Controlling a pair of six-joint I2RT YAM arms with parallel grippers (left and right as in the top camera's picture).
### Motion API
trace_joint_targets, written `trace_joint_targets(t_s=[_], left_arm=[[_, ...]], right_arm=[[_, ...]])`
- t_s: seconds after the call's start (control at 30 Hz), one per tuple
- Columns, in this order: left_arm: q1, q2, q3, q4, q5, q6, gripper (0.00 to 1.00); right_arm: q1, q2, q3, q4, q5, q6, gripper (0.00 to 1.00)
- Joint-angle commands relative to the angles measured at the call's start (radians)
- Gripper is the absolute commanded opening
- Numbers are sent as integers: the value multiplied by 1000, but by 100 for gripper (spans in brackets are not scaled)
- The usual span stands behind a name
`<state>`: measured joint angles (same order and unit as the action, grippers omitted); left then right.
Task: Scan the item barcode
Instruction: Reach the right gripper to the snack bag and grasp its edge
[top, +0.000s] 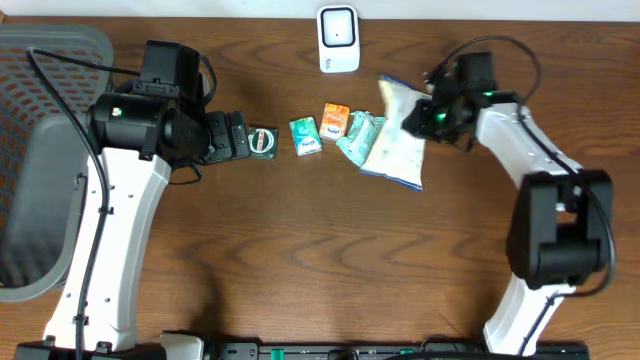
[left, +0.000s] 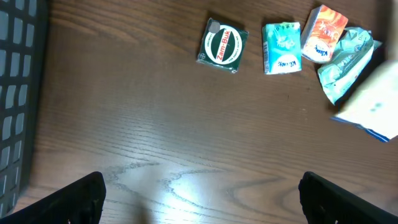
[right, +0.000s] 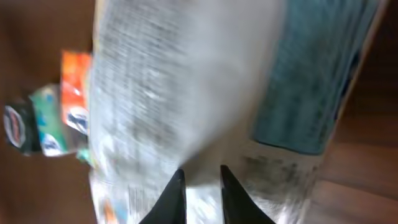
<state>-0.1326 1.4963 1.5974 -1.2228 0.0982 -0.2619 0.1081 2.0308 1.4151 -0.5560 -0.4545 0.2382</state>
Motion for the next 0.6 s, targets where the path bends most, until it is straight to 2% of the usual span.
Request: trace_joint_targets(t_s=[0.0, 0.03, 0.17, 0.37, 0.57], left_arm=[[2, 0, 3, 0, -6, 3, 98], [2, 0, 3, 0, -6, 3, 98], [2, 0, 3, 0, -6, 3, 98], [2, 0, 3, 0, -6, 3, 98], [2, 0, 3, 0, -6, 3, 98]], right_arm=[[28, 63, 24, -13, 61, -3, 7], [31, 80, 24, -29, 111, 12, 1], [20, 102, 24, -113, 247, 64, 1], [-8, 3, 25, -220, 425, 51, 1], [10, -147, 25, -232, 391, 4, 3]])
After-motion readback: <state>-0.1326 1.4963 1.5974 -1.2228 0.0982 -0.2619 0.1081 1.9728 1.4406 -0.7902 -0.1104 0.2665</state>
